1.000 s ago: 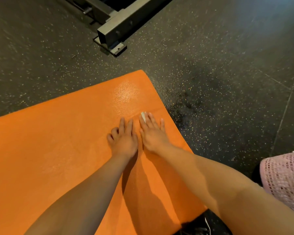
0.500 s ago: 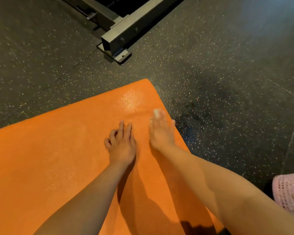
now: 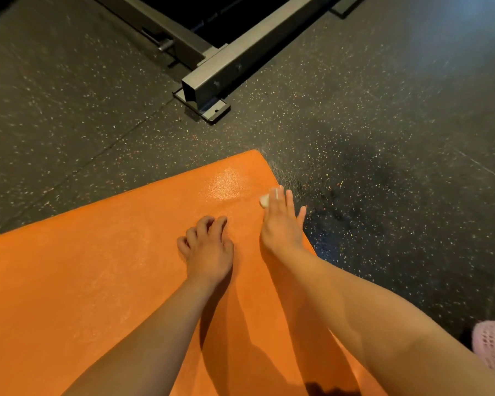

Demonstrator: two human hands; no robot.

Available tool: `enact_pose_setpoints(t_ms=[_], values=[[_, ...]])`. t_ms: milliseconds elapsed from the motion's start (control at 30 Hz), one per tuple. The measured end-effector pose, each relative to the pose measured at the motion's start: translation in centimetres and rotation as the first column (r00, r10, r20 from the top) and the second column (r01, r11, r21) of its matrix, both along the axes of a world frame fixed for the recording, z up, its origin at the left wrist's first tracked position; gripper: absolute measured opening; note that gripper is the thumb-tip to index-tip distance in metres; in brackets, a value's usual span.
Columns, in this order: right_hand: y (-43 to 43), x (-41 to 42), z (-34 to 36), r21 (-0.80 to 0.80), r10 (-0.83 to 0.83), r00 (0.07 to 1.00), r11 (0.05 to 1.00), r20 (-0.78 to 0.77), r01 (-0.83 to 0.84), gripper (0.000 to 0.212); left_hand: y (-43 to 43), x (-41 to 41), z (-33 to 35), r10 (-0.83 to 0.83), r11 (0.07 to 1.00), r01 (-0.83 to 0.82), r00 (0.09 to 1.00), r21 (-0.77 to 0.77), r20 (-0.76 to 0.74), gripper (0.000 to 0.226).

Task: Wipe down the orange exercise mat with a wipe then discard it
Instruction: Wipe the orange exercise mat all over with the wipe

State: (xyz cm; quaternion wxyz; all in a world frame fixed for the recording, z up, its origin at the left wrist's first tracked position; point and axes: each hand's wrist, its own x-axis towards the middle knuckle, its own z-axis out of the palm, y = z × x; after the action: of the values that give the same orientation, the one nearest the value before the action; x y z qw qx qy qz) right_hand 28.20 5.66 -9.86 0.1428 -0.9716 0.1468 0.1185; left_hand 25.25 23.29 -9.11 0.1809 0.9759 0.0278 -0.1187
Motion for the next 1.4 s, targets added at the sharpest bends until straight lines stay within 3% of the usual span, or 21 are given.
enact_pose_setpoints(t_ms=[67, 167, 233, 300, 367, 433, 533, 600, 667, 700, 800, 867, 967, 1033, 1100, 1133, 1200, 1267, 1400], values=[[1.7, 0.6, 0.1, 0.048, 0.048, 0.999, 0.998, 0.014, -0.049, 0.062, -0.4, 0.8, 0.0, 0.017, 1.000, -0.017, 1.000, -0.014, 0.009, 0.040], [4.8, 0.5, 0.0, 0.108, 0.365, 0.930, 0.924, 0.037, -0.367, 0.063, -0.6, 3.0, 0.0, 0.032, 0.999, -0.032, 0.997, -0.011, -0.063, 0.050], [4.2, 1.3, -0.3, 0.062, 0.456, 0.888, 0.886, 0.053, -0.459, 0.064, -0.1, 4.3, -0.2, 0.035, 0.999, -0.035, 0.993, 0.004, -0.112, 0.055], [2.0, 2.4, -0.7, 0.017, 0.345, 0.935, 0.938, 0.079, -0.347, 0.072, 0.5, 4.8, -0.1, 0.016, 1.000, -0.013, 0.991, 0.019, -0.132, 0.057], [0.0, 3.5, -0.7, 0.051, 0.068, 0.995, 0.996, 0.079, -0.072, 0.075, 0.8, 5.4, -0.1, 0.028, 0.999, -0.024, 0.993, 0.036, -0.116, 0.058], [0.5, 4.4, -0.7, 0.075, -0.041, 0.997, 0.997, 0.071, 0.036, 0.073, 1.0, 6.6, -0.1, 0.102, 0.994, -0.096, 0.990, 0.055, -0.100, 0.062], [4.1, 5.4, -0.7, 0.085, 0.189, 0.975, 0.976, 0.113, -0.199, 0.070, 1.0, 8.4, -0.6, 0.173, 0.985, -0.168, 0.975, 0.045, -0.141, 0.066], [5.1, 6.3, -0.7, 0.116, 0.400, 0.910, 0.904, 0.107, -0.411, 0.066, 1.2, 8.5, -1.0, 0.164, 0.986, -0.160, 0.978, 0.040, -0.128, 0.068], [4.0, 7.6, -0.8, 0.076, 0.455, 0.887, 0.885, 0.080, -0.460, 0.068, 1.4, 8.4, -1.2, 0.160, 0.987, -0.158, 0.980, 0.025, -0.121, 0.069], [3.2, 8.4, -0.8, 0.053, 0.385, 0.919, 0.919, 0.080, -0.390, 0.072, 1.4, 8.5, -1.3, 0.160, 0.987, -0.159, 0.979, 0.015, -0.126, 0.069], [2.1, 11.1, -0.4, 0.094, -0.050, 0.996, 0.995, 0.068, 0.044, 0.077, 1.4, 8.7, -1.2, 0.154, 0.988, -0.154, 0.978, 0.007, -0.141, 0.068], [3.4, 12.3, -0.2, 0.101, -0.123, 0.991, 0.988, 0.051, 0.117, 0.075, 1.5, 8.8, -1.1, 0.153, 0.988, -0.153, 0.976, 0.009, -0.158, 0.069], [6.2, 12.2, 0.0, 0.138, 0.106, 0.990, 0.983, 0.088, -0.118, 0.079, 1.5, 8.9, -1.2, 0.149, 0.989, -0.149, 0.974, 0.013, -0.171, 0.069], [7.3, 11.4, 0.1, 0.162, 0.384, 0.920, 0.905, 0.081, -0.392, 0.082, 1.5, 8.9, -1.3, 0.143, 0.990, -0.143, 0.976, 0.017, -0.165, 0.068], [6.6, 11.5, -0.2, 0.142, 0.502, 0.862, 0.850, 0.072, -0.507, 0.082, 1.7, 8.9, -1.4, 0.145, 0.989, -0.146, 0.975, 0.006, -0.167, 0.069], [5.8, 11.9, -0.3, 0.115, 0.468, 0.880, 0.873, 0.079, -0.474, 0.082, 1.8, 8.9, -1.5, 0.143, 0.989, -0.146, 0.974, -0.008, -0.174, 0.069], [4.5, 12.4, -0.4, 0.070, 0.246, 0.965, 0.965, 0.089, -0.252, 0.083, 1.8, 8.8, -1.5, 0.130, 0.990, -0.137, 0.975, -0.030, -0.179, 0.070], [5.1, 12.6, -0.4, 0.065, 0.107, 0.991, 0.992, 0.085, -0.112, 0.082, 2.1, 8.9, -1.6, 0.119, 0.991, -0.127, 0.978, -0.038, -0.169, 0.070], [10.0, 11.2, -0.3, 0.184, 0.303, 0.949, 0.932, 0.083, -0.313, 0.072, 3.4, 9.1, -1.5, 0.088, 0.984, -0.113, 0.981, -0.138, -0.170, 0.078]])
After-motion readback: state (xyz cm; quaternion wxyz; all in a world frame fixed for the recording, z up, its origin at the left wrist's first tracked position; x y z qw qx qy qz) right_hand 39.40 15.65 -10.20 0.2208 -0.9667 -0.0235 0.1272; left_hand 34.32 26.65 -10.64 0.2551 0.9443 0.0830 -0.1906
